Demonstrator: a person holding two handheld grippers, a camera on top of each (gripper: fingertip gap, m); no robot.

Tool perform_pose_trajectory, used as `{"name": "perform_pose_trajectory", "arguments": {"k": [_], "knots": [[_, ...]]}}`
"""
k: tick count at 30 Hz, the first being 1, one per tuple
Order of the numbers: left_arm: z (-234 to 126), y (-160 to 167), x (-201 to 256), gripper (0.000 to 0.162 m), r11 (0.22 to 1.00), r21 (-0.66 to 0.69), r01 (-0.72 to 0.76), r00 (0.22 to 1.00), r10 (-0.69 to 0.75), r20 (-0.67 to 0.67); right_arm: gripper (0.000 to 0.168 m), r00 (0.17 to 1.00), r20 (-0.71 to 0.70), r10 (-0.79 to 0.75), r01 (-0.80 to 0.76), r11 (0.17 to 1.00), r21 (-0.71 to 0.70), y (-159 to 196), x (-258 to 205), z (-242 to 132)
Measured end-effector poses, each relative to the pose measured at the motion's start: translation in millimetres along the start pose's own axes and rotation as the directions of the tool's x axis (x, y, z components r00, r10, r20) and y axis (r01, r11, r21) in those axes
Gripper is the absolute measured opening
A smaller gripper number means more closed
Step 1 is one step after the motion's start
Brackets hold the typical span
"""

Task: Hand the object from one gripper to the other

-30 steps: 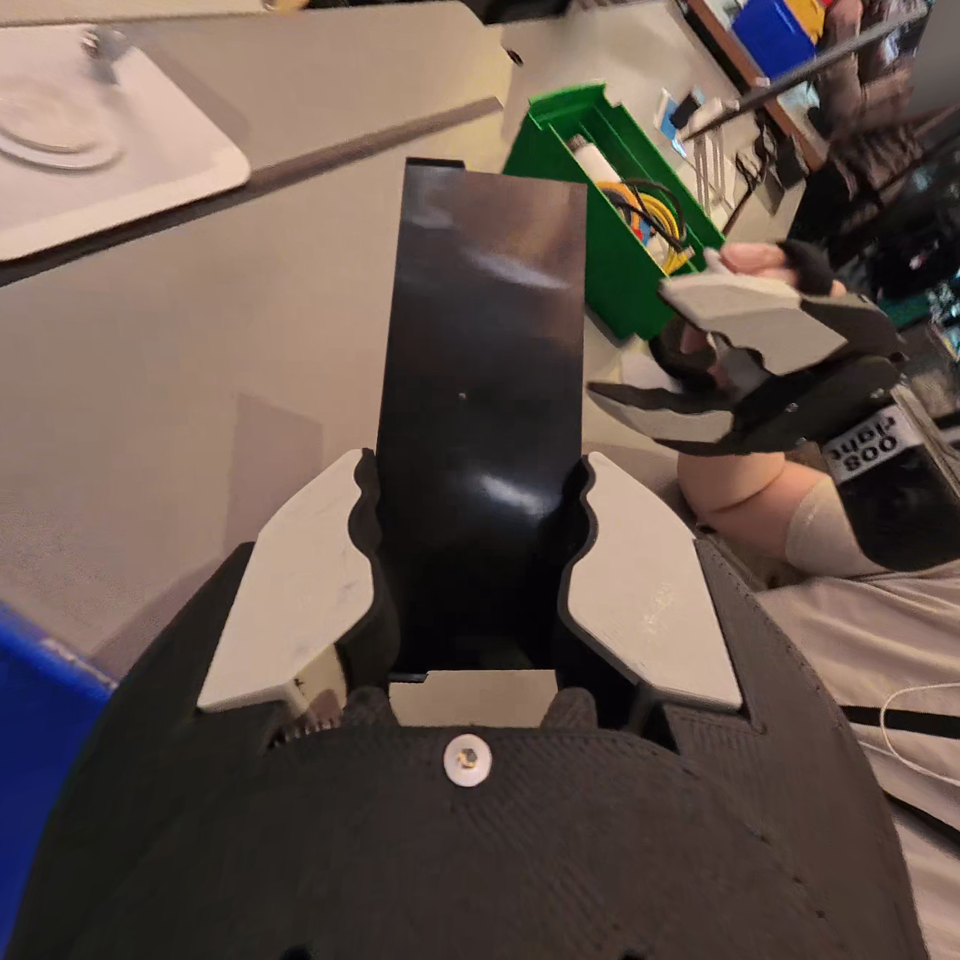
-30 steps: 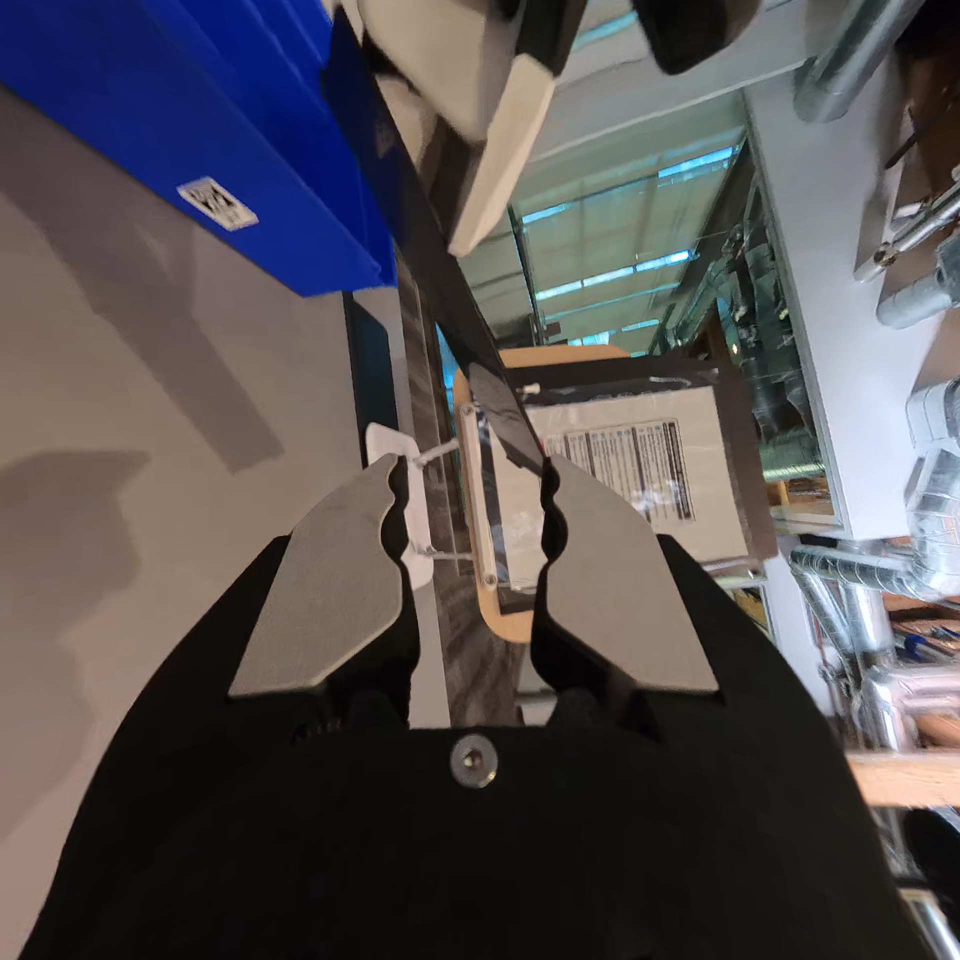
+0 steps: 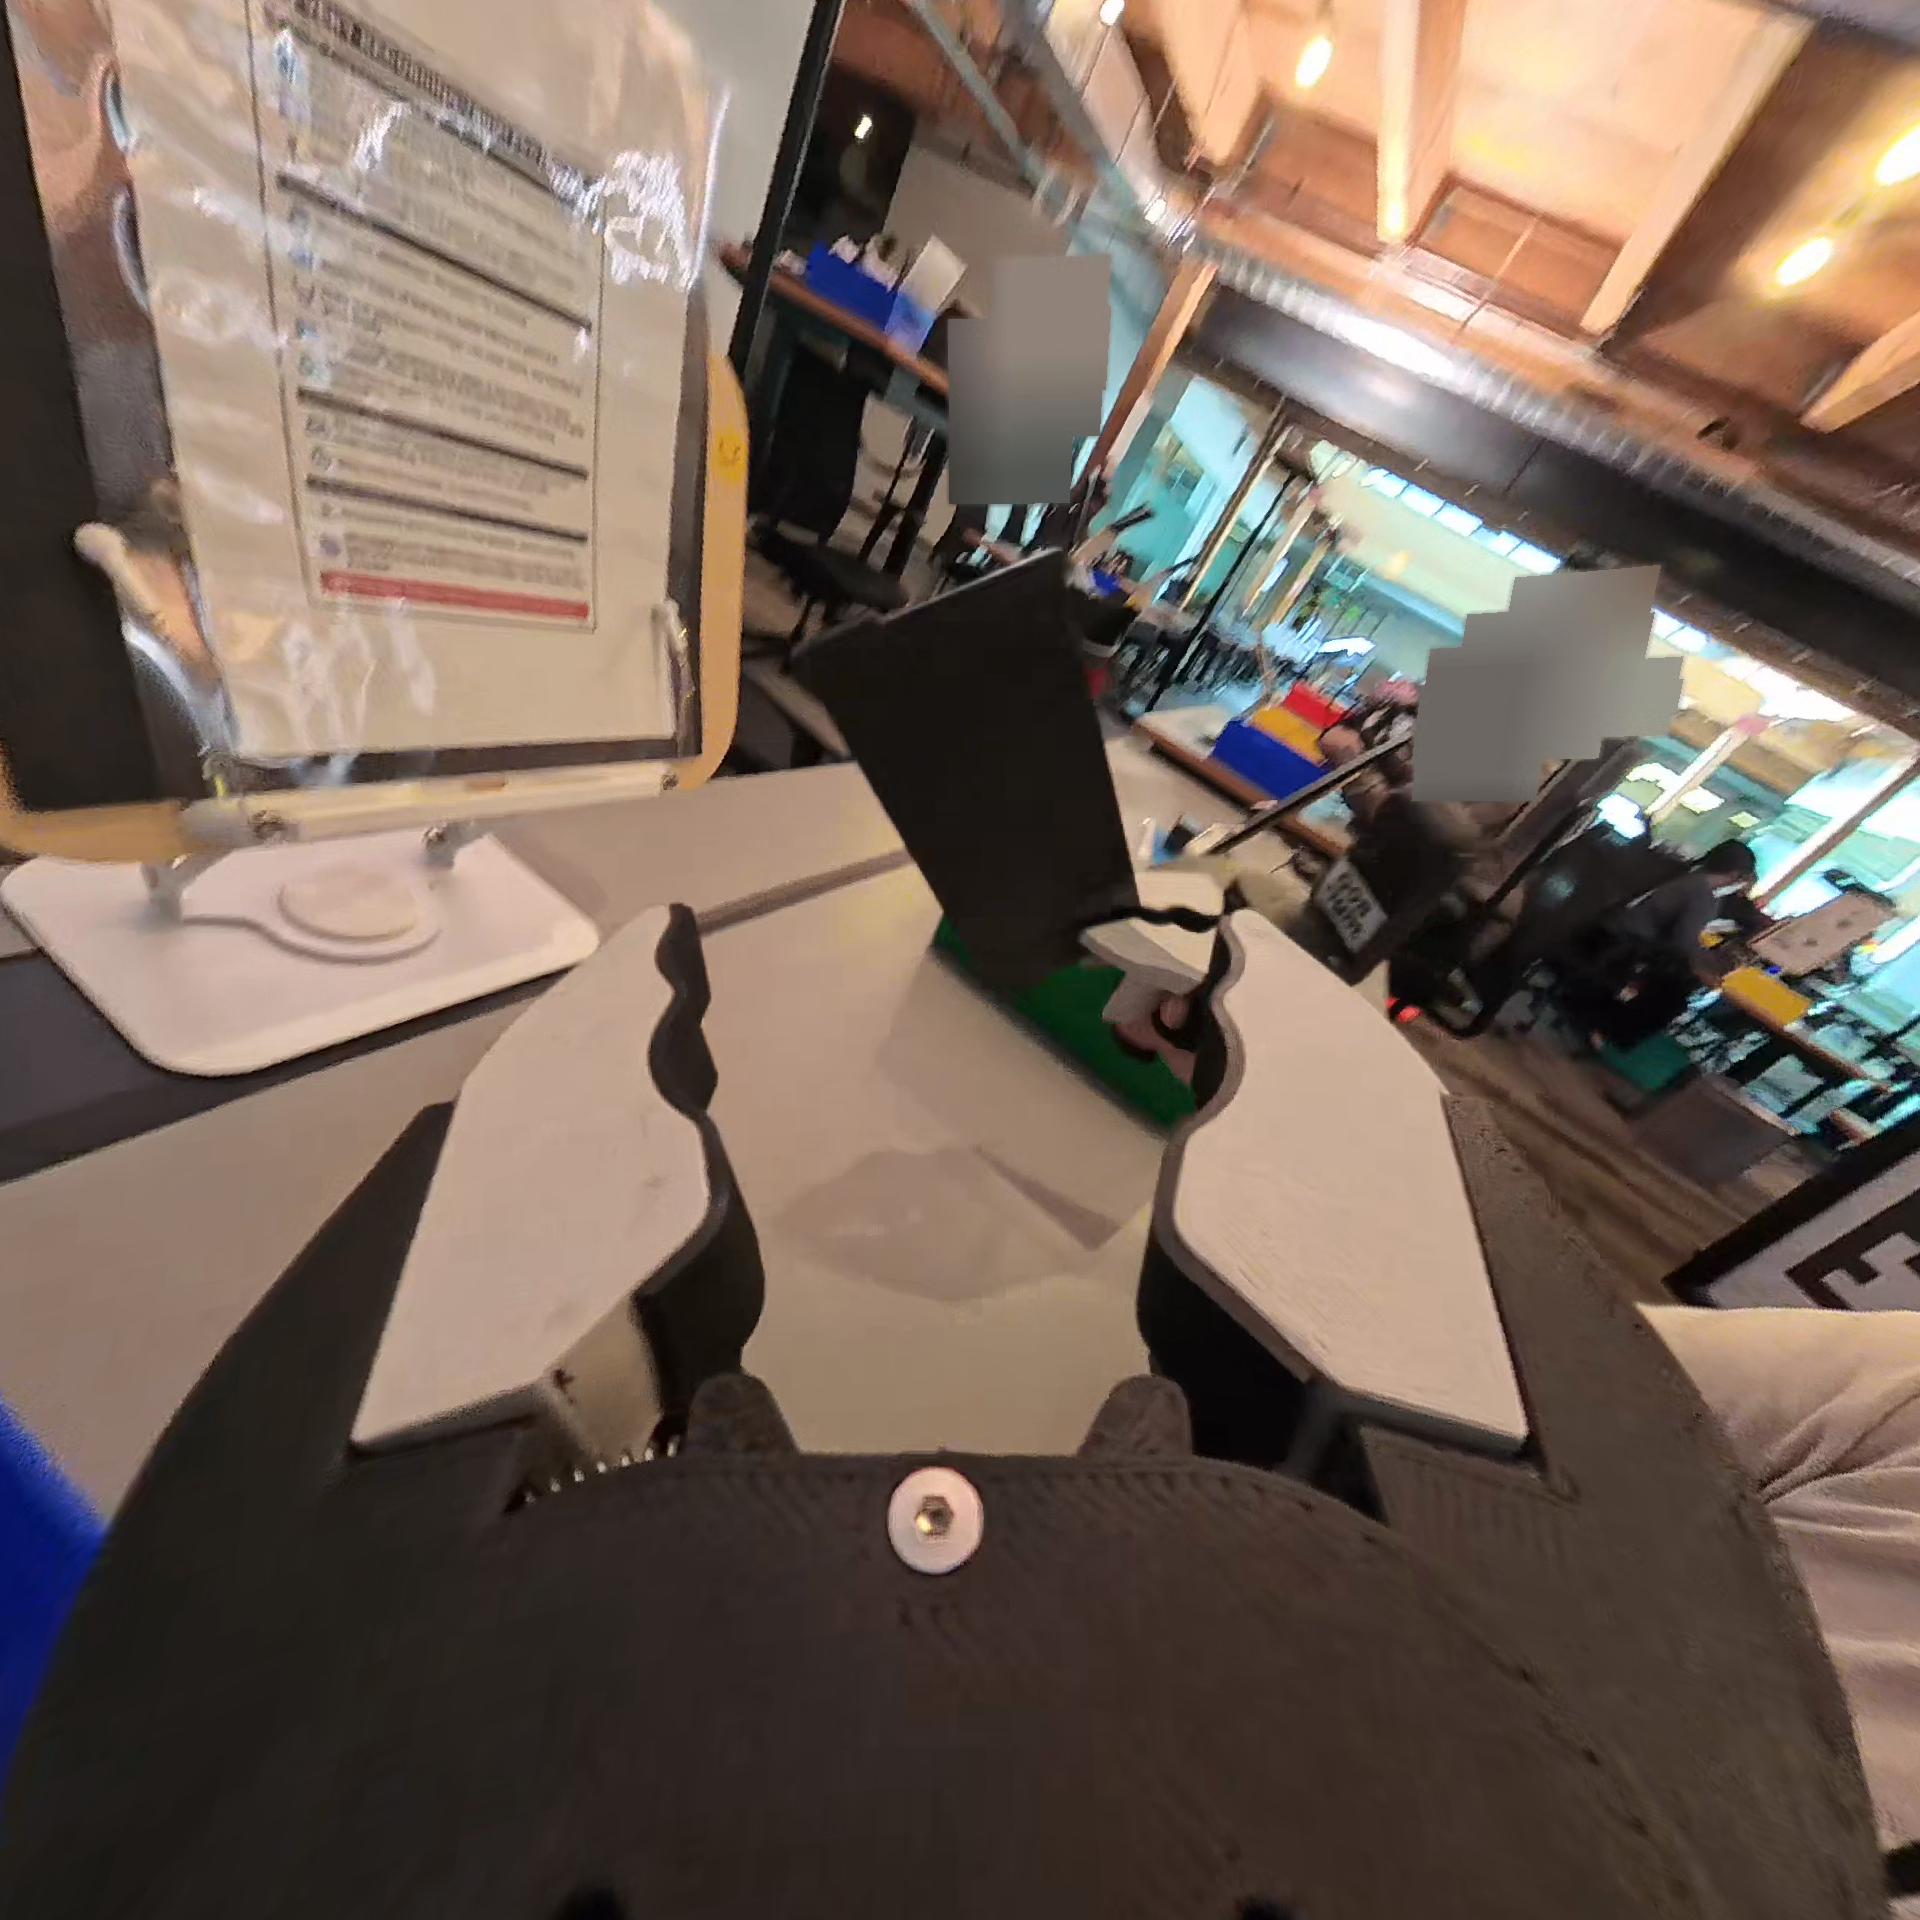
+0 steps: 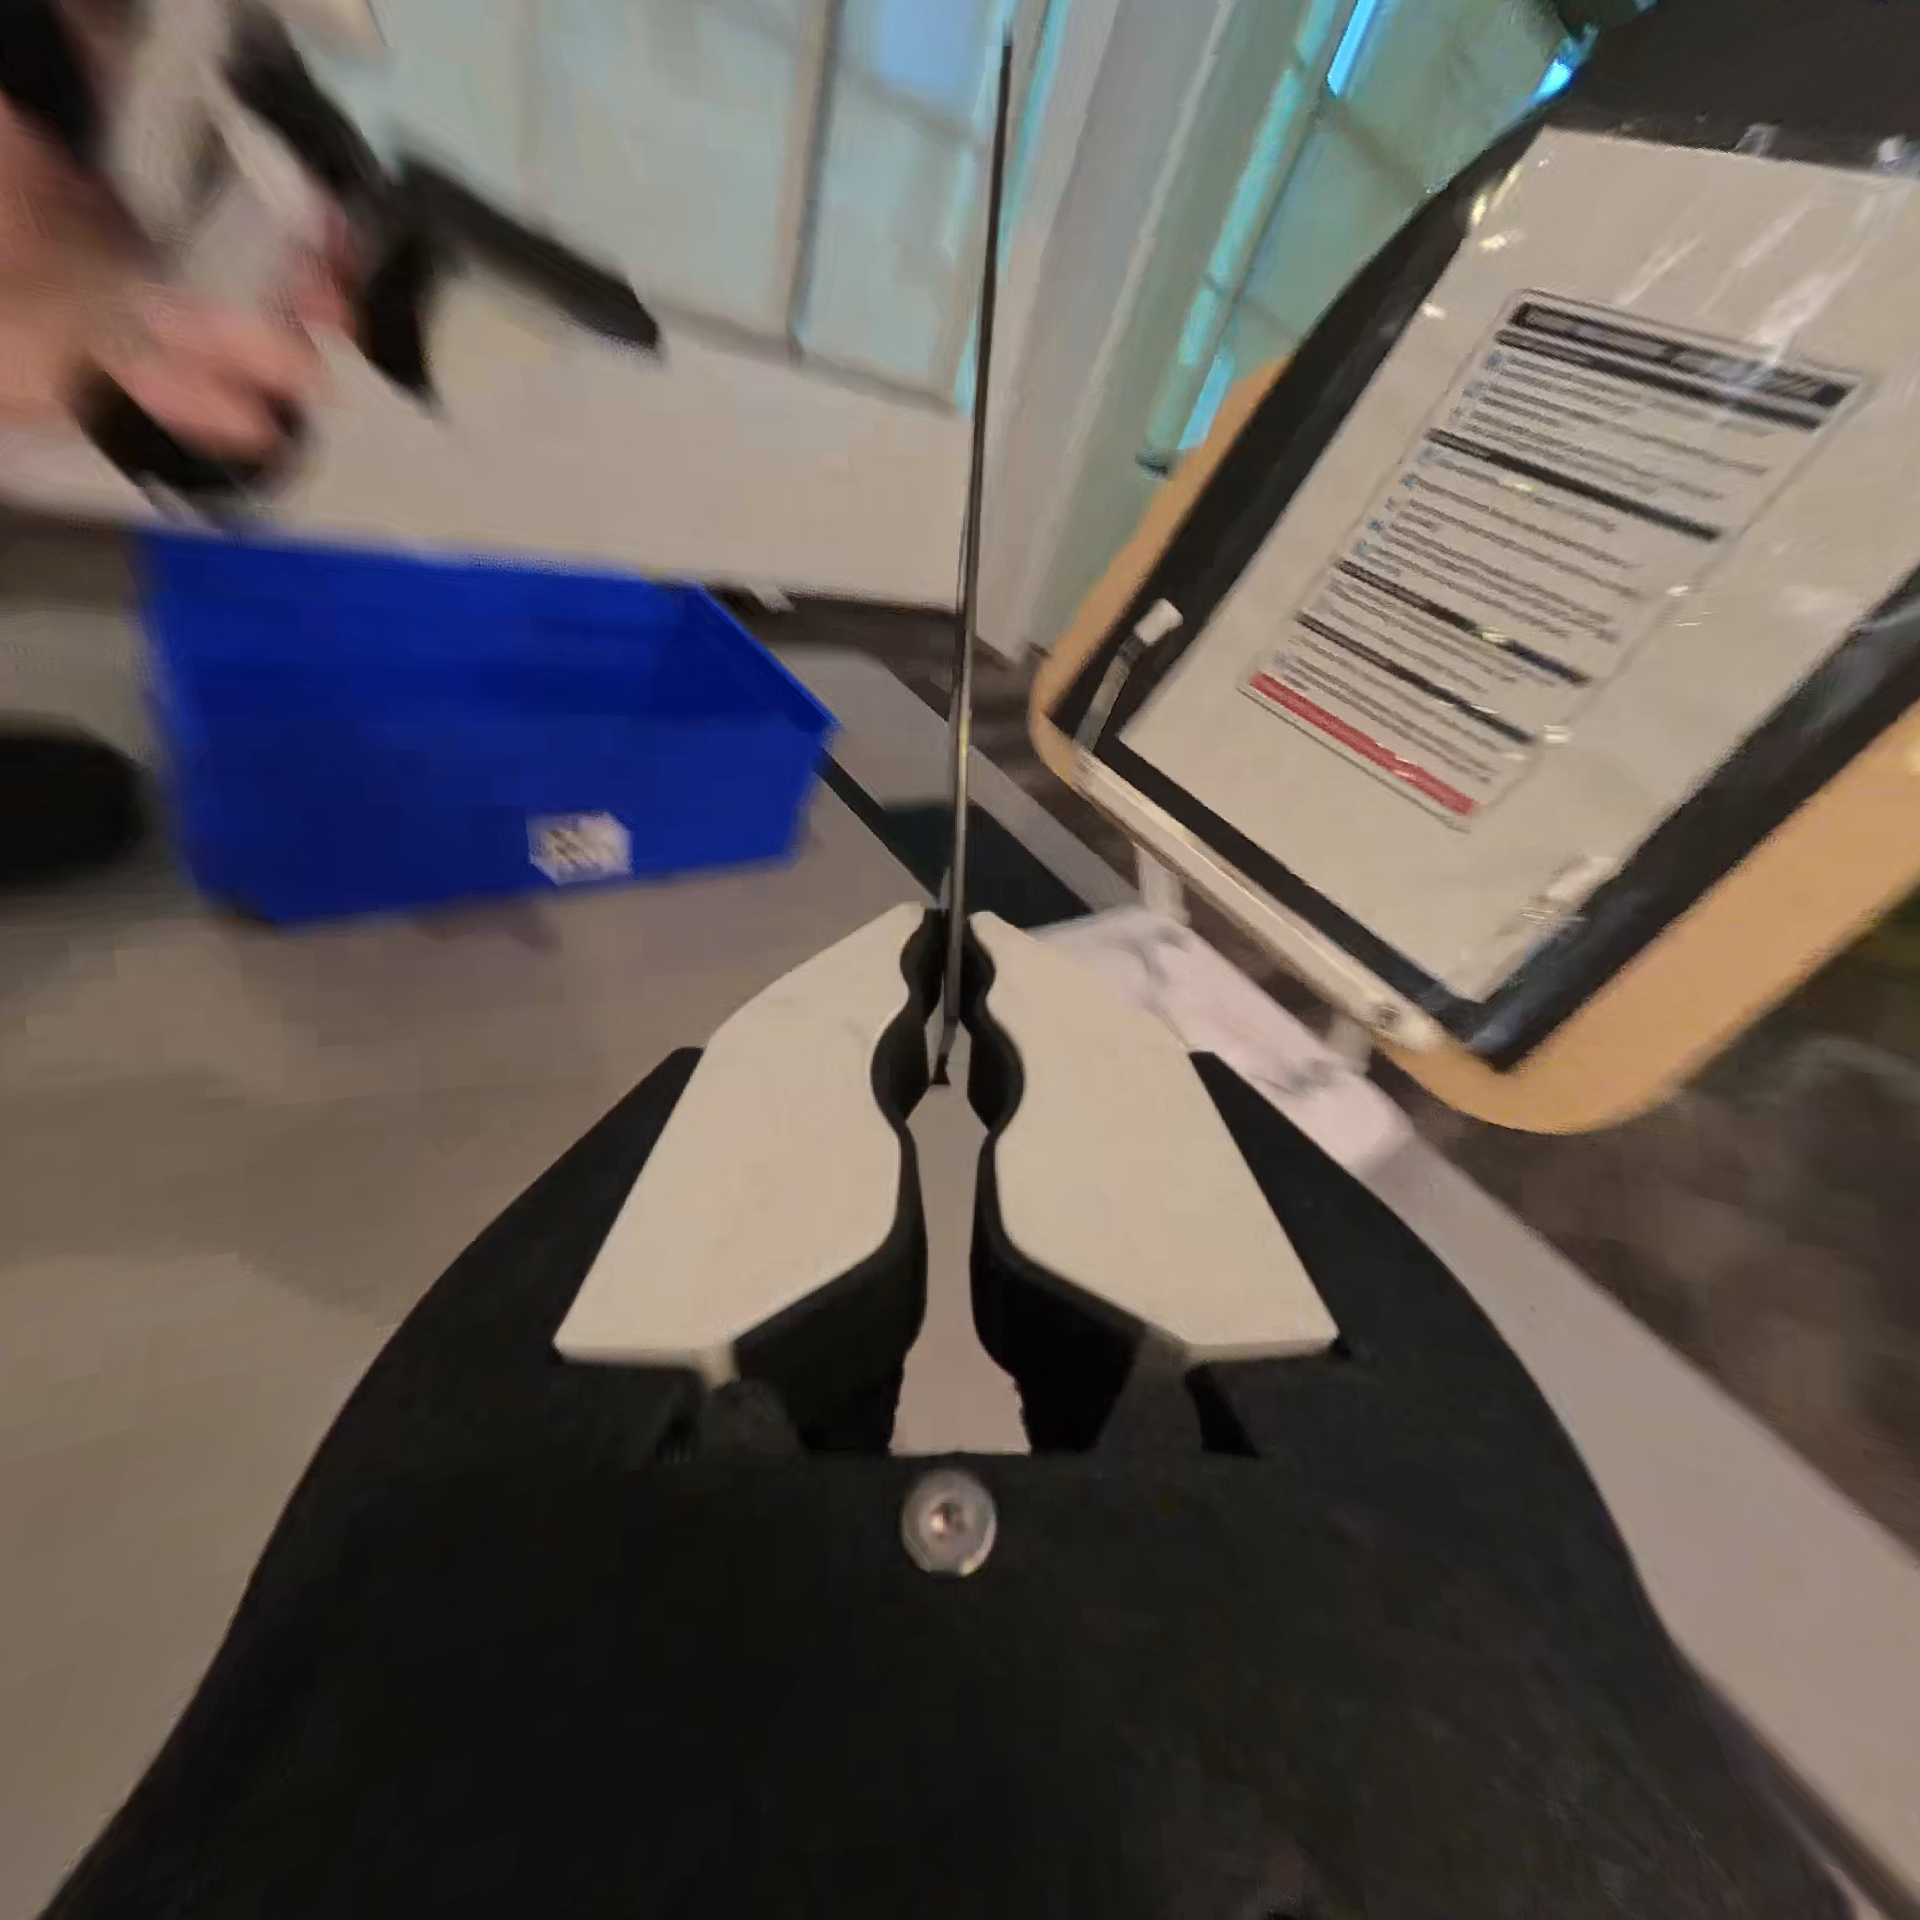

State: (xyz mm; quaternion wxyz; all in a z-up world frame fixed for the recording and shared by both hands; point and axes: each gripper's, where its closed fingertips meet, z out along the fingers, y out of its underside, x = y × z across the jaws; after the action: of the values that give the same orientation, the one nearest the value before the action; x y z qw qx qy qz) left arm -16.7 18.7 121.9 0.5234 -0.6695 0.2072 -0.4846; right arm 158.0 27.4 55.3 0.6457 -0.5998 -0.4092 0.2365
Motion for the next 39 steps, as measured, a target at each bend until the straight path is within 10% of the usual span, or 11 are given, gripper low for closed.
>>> {"name": "perform_pose_trajectory", "arguments": {"k": [5,17,26,28,31,35,39], "knots": [[16.8,-14.9,23.6,0.082,0.992,0.126,0.028,0.980,-0.003,-0.200,0.002,0.864,0.376,0.336,-0.429,0.882,0.197,-39.4,-23.3,-13.8],[20.4,25.7,-5.6,0.077,0.993,-0.102,-0.056,0.997,0.050,-0.063,0.002,0.664,0.549,0.508,-0.644,0.762,0.073,-32.1,-24.9,-14.8],[25.8,62.4,17.6,0.045,0.955,-0.290,-0.062,0.969,-0.012,-0.247,0.002,0.622,0.581,0.525,-0.625,0.780,-0.036,-21.9,-36.2,-14.0],[25.6,76.4,31.5,0.006,0.931,-0.358,-0.072,0.939,-0.058,-0.340,0.002,0.615,0.587,0.527,-0.637,0.770,-0.023,-23.6,-34.2,-14.5],[26.0,90.0,41.5,0.001,0.885,-0.457,-0.090,0.911,-0.111,-0.396,0.002,0.635,0.605,0.481,-0.645,0.761,0.072,-34.1,-26.8,-21.8],[31.8,55.6,45.6,0.001,0.951,-0.308,0.023,0.885,-0.163,-0.436,0.054,0.745,0.502,0.440,-0.611,0.753,0.247,-39.7,3.7,-34.3],[36.9,28.9,38.5,0.001,0.982,-0.159,0.097,0.901,-0.155,-0.406,0.054,0.716,0.475,0.512,-0.693,0.604,0.394,-40.3,40.2,-48.6]]}}
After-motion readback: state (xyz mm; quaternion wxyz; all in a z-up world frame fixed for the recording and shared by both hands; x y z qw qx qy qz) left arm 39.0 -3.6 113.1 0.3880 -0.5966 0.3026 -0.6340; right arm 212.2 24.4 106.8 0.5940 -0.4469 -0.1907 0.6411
